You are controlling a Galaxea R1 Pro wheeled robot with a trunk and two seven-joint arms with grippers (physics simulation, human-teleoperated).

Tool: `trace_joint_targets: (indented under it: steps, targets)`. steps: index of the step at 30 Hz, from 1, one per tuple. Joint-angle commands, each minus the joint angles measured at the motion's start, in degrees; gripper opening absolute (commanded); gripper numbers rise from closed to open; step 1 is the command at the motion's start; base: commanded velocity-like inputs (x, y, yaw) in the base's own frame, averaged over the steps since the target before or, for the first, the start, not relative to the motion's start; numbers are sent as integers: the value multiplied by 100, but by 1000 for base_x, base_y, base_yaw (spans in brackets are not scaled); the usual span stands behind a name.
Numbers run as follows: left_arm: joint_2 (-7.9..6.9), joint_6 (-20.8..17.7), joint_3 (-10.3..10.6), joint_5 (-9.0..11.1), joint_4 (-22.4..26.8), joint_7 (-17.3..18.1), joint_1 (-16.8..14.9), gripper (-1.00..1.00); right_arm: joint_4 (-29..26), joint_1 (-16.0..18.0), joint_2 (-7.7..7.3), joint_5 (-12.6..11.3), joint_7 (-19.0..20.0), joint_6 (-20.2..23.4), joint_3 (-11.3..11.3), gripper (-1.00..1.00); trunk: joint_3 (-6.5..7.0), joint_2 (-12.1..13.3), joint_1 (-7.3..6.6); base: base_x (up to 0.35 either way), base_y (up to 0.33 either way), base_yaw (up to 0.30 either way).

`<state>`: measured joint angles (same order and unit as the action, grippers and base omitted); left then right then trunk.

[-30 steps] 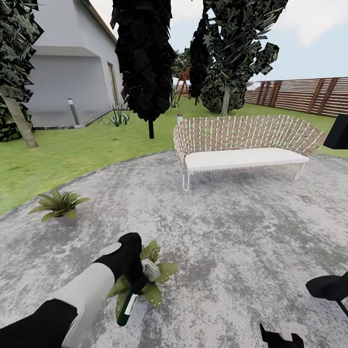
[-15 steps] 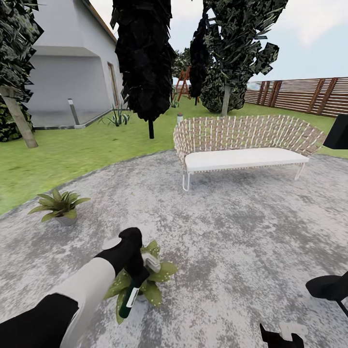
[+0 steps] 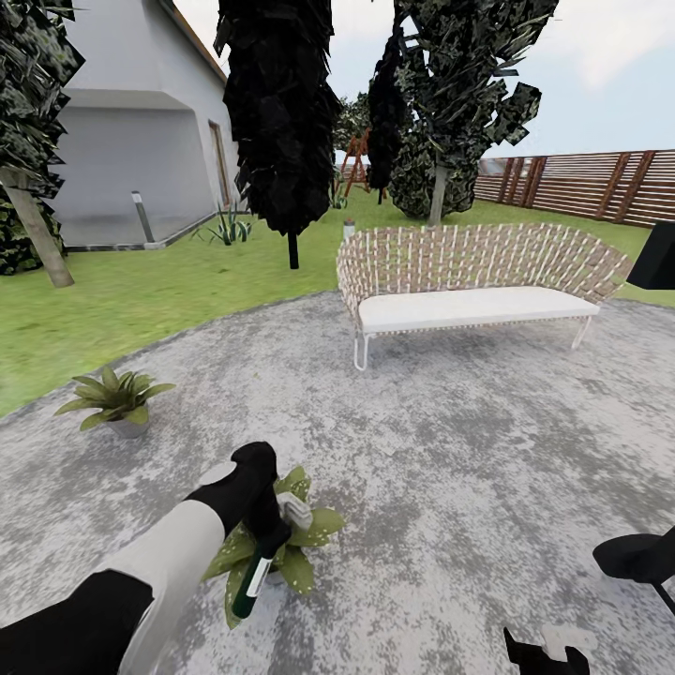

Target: Pick up the pesticide atomizer in the garden and spray insectifuge to fully cover both potted plants in the garden.

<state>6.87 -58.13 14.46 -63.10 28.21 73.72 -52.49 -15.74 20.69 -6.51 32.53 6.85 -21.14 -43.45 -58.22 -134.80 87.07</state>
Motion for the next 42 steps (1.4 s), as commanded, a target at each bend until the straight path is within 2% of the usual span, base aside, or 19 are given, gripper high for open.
trace_joint_targets:
  steps: [1, 6, 12, 16, 21, 26, 34, 40, 42]
  targets:
    - [-5, -49, -38, -57, 9, 58, -7, -100, 1, 5, 1, 17, 44, -22, -49, 100, -5, -2, -1, 0, 0, 0]
    - [-60, -35, -163, -62, 1, 54, 45, -100, 6, 5, 1, 17, 44, -22, -49, 100, -5, -2, -1, 0, 0, 0]
    - [25, -27, -145, -62, -26, 63, 135, -100, 5, 5, 1, 22, 44, -22, -49, 100, -5, -2, -1, 0, 0, 0]
    - [10, -9, -141, -84, -2, 59, 357, -100, 9, 5, 1, 24, 44, -22, -49, 100, -5, -2, -1, 0, 0, 0]
    - [-7, 1, -145, -83, 19, 63, 359, -100, 10, 5, 1, 25, 44, -22, -49, 100, -5, -2, -1, 0, 0, 0]
    - [-41, 3, -152, -112, 763, 55, 333, -100, 10, 5, 1, 25, 44, -22, -49, 100, -5, -2, -1, 0, 0, 0]
    - [-89, 11, -106, -116, 811, 55, 417, -100, 10, 5, 1, 23, 44, -22, -49, 100, -5, -2, -1, 0, 0, 0]
    - [-290, 19, -114, -108, 792, 65, 490, -100, 10, 5, 1, 23, 44, -22, -49, 100, -5, -2, -1, 0, 0, 0]
    - [-314, 20, -112, -111, 796, 77, 514, -100, 10, 5, 1, 24, 44, -21, -49, 100, -5, -2, -1, 0, 0, 0]
